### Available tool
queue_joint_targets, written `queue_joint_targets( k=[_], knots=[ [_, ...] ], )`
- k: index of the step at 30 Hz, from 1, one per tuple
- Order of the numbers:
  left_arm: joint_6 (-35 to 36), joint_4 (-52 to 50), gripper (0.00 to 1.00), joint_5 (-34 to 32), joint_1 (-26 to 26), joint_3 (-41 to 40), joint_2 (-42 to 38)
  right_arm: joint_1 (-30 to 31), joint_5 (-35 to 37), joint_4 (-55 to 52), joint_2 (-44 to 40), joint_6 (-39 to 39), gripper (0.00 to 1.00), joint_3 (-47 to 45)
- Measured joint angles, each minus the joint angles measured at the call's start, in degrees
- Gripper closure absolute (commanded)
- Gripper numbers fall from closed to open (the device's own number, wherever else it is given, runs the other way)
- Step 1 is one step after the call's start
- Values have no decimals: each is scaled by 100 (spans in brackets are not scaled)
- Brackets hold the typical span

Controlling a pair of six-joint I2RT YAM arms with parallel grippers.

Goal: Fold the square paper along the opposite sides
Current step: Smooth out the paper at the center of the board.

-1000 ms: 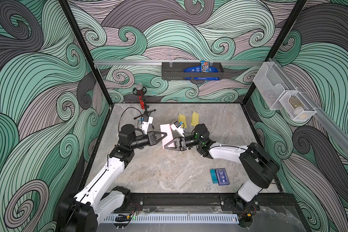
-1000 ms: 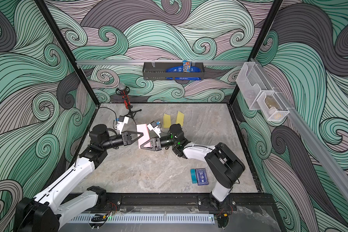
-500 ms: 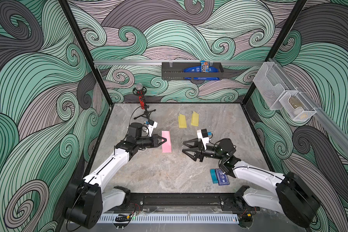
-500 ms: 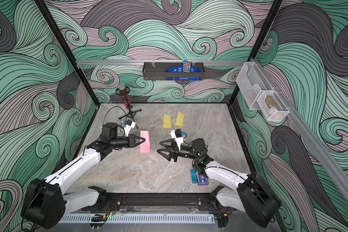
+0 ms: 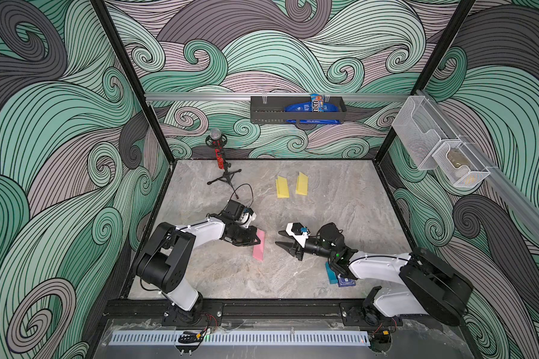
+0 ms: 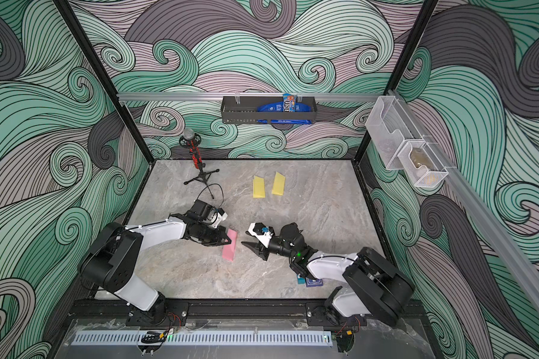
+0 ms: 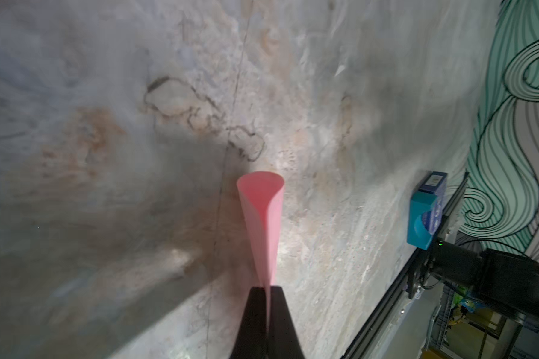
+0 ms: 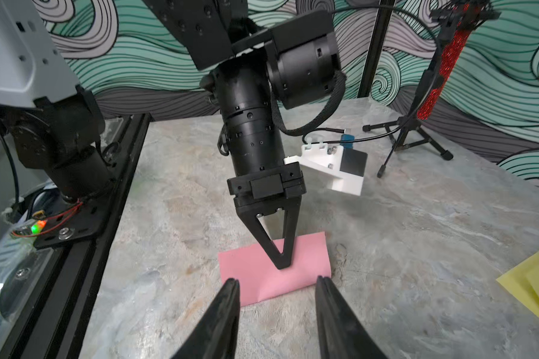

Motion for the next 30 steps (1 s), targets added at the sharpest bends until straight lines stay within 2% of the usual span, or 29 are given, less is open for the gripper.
queue_joint_targets(
  k=[5,13,16,30],
  knots=[
    [129,-136,100,-289,-72,157,223,175,160,0,732,-278,75,284],
    [170,-146,100,-398,-90,245,286,793,614,195,2006,-337,83,918],
    [170,-146,100,-400,-94,245,286,841,745,212,2319,-337,85,1060],
    [173,-146,100,-402,-98,245,286,780,1187,162,2865,-352,89,1228]
  ],
)
